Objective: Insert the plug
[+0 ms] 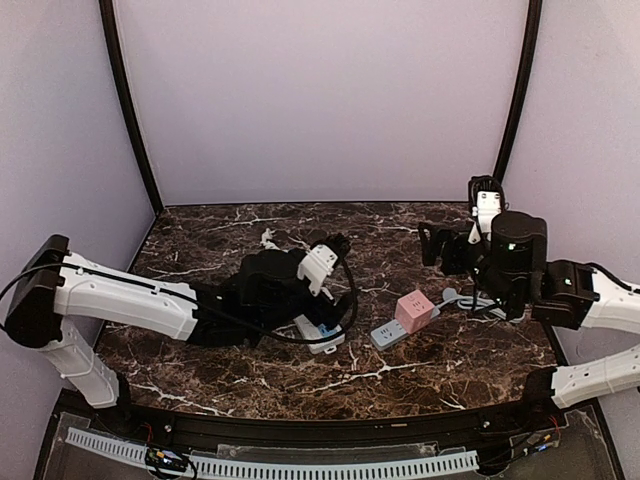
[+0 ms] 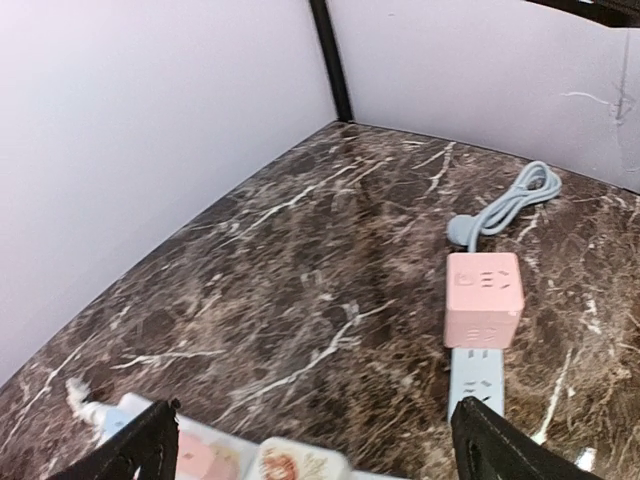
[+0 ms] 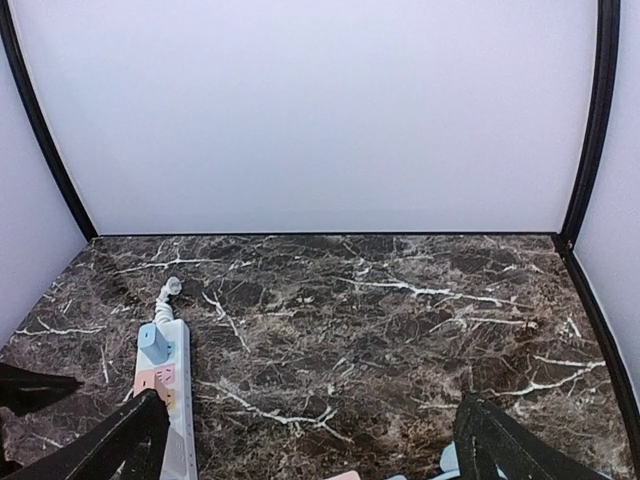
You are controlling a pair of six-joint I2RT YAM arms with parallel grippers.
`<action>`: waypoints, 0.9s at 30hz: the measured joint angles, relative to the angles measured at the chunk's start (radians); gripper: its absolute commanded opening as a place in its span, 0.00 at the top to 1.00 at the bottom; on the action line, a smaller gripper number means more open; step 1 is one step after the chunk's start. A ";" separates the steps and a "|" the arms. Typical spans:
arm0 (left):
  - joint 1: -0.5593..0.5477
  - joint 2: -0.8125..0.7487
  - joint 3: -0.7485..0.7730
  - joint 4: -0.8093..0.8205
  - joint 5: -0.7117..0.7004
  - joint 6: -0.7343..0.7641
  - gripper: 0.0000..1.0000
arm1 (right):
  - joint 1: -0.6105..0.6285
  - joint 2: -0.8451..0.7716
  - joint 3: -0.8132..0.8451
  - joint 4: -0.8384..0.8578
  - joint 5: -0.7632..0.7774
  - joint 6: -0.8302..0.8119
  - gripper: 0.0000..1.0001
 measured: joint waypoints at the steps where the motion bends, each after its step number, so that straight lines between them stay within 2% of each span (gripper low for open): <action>1: 0.005 -0.042 -0.031 -0.002 -0.032 0.007 0.05 | -0.011 -0.002 -0.001 0.017 -0.001 -0.017 0.01; 6: 0.085 -0.212 -0.166 -0.030 -0.179 0.024 0.06 | -0.137 -0.006 -0.005 0.070 -0.011 -0.055 0.01; 11: 0.280 -0.378 -0.275 -0.109 -0.246 -0.020 0.05 | -0.311 -0.002 -0.064 0.162 -0.059 -0.111 0.01; 15: 0.458 -0.522 -0.371 -0.159 -0.271 -0.084 0.06 | -0.475 0.015 -0.236 0.362 -0.192 -0.182 0.01; 20: 0.664 -0.640 -0.488 -0.192 -0.301 -0.140 0.08 | -0.571 0.088 -0.484 0.628 -0.311 -0.271 0.01; 27: 0.769 -0.726 -0.656 -0.078 -0.336 -0.107 0.07 | -0.719 0.288 -0.528 0.885 -0.377 -0.376 0.01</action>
